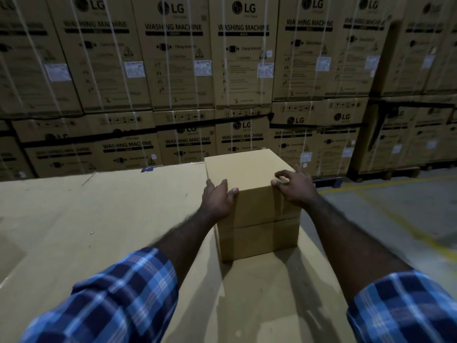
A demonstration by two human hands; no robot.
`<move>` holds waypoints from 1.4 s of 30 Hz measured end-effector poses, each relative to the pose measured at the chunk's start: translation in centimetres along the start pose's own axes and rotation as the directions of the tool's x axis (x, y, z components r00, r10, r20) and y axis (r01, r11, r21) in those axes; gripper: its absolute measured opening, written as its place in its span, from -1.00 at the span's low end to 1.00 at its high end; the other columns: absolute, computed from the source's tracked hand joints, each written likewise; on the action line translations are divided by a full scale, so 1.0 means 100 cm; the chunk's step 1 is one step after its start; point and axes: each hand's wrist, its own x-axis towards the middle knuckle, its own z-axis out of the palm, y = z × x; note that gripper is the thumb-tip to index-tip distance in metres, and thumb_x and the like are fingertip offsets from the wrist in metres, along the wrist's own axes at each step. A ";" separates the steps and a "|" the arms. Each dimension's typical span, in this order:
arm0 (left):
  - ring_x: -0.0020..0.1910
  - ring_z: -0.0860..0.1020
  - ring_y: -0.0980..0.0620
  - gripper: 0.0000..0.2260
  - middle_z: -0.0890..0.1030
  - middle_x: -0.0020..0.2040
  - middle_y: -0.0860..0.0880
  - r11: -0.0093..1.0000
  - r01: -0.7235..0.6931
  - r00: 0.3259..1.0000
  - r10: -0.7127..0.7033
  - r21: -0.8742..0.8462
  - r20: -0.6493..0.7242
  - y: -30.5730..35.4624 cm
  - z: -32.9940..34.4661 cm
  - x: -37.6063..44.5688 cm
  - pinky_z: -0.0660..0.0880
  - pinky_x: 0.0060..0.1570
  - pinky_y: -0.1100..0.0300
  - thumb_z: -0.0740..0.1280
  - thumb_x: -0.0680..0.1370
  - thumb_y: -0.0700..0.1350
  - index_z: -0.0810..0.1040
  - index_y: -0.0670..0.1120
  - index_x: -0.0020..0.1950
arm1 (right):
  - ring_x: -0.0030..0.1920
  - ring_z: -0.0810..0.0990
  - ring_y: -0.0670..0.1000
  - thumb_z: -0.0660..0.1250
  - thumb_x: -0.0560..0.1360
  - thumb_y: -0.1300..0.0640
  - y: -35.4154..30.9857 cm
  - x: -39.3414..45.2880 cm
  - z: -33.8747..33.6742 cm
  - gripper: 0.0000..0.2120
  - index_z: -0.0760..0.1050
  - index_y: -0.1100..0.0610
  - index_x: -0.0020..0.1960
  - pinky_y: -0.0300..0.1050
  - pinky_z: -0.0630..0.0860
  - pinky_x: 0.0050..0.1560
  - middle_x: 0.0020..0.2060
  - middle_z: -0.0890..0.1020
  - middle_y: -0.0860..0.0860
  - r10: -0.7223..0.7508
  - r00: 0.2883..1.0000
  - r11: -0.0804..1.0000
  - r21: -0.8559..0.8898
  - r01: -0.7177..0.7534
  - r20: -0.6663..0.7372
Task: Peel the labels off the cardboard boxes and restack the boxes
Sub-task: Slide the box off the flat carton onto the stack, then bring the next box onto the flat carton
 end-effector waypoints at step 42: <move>0.57 -0.09 -0.03 -0.44 -0.07 0.60 -0.05 0.955 0.048 0.842 0.119 0.294 -0.526 -0.377 -0.503 -0.404 0.00 0.49 -0.04 0.14 0.63 0.11 0.04 0.02 0.59 | 0.21 0.47 0.08 0.34 0.52 -0.04 -0.647 -0.392 0.159 -0.67 0.55 0.10 0.20 0.09 0.53 0.10 0.11 0.60 0.08 -0.675 0.677 0.654 0.188 0.733 -0.292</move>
